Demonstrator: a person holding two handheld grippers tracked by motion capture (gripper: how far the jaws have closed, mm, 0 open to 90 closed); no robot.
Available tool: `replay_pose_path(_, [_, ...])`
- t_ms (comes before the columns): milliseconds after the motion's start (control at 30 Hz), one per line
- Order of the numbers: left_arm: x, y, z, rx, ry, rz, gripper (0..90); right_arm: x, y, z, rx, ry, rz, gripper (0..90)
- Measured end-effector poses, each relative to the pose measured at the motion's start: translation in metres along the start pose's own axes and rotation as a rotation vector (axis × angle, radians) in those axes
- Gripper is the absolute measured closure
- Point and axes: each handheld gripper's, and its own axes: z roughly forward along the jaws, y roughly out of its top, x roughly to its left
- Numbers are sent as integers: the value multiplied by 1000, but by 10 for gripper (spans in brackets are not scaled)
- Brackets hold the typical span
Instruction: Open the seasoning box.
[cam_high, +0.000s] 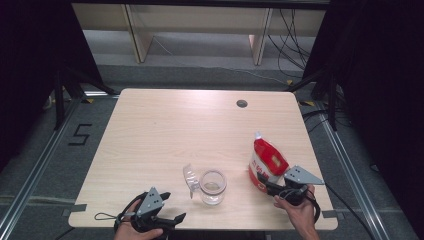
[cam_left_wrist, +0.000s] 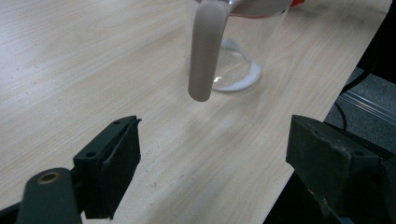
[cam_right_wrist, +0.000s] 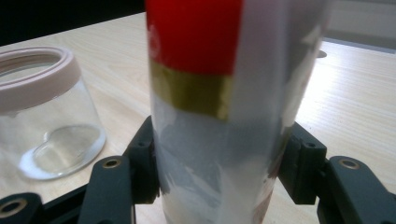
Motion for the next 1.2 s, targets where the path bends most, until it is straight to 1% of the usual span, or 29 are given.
replay_pose_path(33, [0, 0, 0, -1, 0, 0, 173, 1, 0, -2, 13, 5, 12, 427])
replay_pose_path(67, [0, 0, 0, 0, 0, 0, 173, -1, -1, -1, -10, -4, -25, 427])
replay_pose_path(133, [0, 0, 0, 6, 3, 7, 173, 1, -2, -2, -6, -4, -8, 428])
replay_pose_path(167, [-1, 0, 0, -1, 0, 1, 173, 2, -2, -2, 1, 0, 0, 427])
replay_pose_path(233, [0, 0, 1, -2, 1, 4, 173, 1, -2, -3, 2, -1, -12, 426])
replay_pose_path(267, [0, -1, 1, -7, -1, 2, 173, 2, -3, -1, -16, -3, -9, 425])
replay_pose_path(300, [0, -1, 2, -13, 0, 0, 173, 3, -3, -3, -7, -9, 9, 423])
replay_pose_path(333, [0, -1, 2, -10, 1, 0, 173, 1, -4, -2, -21, -18, -23, 420])
replay_pose_path(367, [1, 0, 1, 15, 7, 15, 173, 3, -4, -2, -16, -13, 9, 418])
replay_pose_path(400, [-1, 0, 2, 0, 0, -1, 173, 4, -5, -2, -18, -15, 22, 411])
replay_pose_path(467, [-1, -1, 2, -4, -3, 0, 173, 2, -6, -1, -42, -13, 14, 390])
replay_pose_path(500, [-1, 0, 2, -1, -1, -1, 173, 4, -7, -2, -33, -17, 39, 369])
replay_pose_path(533, [-1, -1, 2, 1, 2, 2, 173, 2, -8, 0, -54, -34, 27, 334])
replay_pose_path(567, [0, -1, 1, 14, 6, 12, 173, 2, -9, 1, -51, -44, 20, 310])
replay_pose_path(600, [-1, -1, 2, 0, -3, -6, 173, 3, -10, 2, -47, -59, 31, 305])
replay_pose_path(633, [-1, -1, 2, -6, -5, -6, 174, 4, -11, 3, -50, -51, 50, 295])
replay_pose_path(667, [-1, -1, 2, -4, -4, -5, 173, 5, -12, 3, -56, -49, 52, 276])
replay_pose_path(700, [-1, -1, 2, -6, -4, -6, 173, 5, -12, 4, -63, -64, 45, 269])
replay_pose_path(767, [-1, -1, 2, -1, -6, -5, 173, 5, -13, 5, -72, -59, 44, 234])
replay_pose_path(833, [-1, -1, 2, -3, -5, -5, 173, 7, -14, 4, -63, -86, 72, 225])
replay_pose_path(867, [-2, -1, 2, 2, 2, -5, 173, 6, -14, 5, -65, -73, 59, 221])
replay_pose_path(933, [-1, -1, 2, 7, 2, 9, 173, 6, -14, 4, -46, -98, 68, 207])
replay_pose_path(967, [-1, -1, 2, 7, 2, 4, 174, 5, -15, 7, -65, -89, 49, 208])
replay_pose_path(1033, [-1, 0, 2, 7, 2, 5, 174, 4, -15, 7, -74, -96, 45, 203])
replay_pose_path(1067, [-2, -1, 3, -2, -2, -10, 173, 5, -15, 7, -76, -98, 43, 202])
replay_pose_path(1100, [-2, 0, 3, 0, 0, -10, 174, 5, -15, 7, -72, -102, 35, 203])
replay_pose_path(1133, [0, 0, 2, 7, 1, 6, 174, 7, -16, 6, -91, -108, 47, 207])
replay_pose_path(1167, [1, 0, 2, 10, 3, 19, 174, 9, -16, 6, -105, -95, 65, 211])
replay_pose_path(1200, [1, 0, 2, 8, 1, 21, 174, 7, -16, 8, -112, -104, 14, 212])
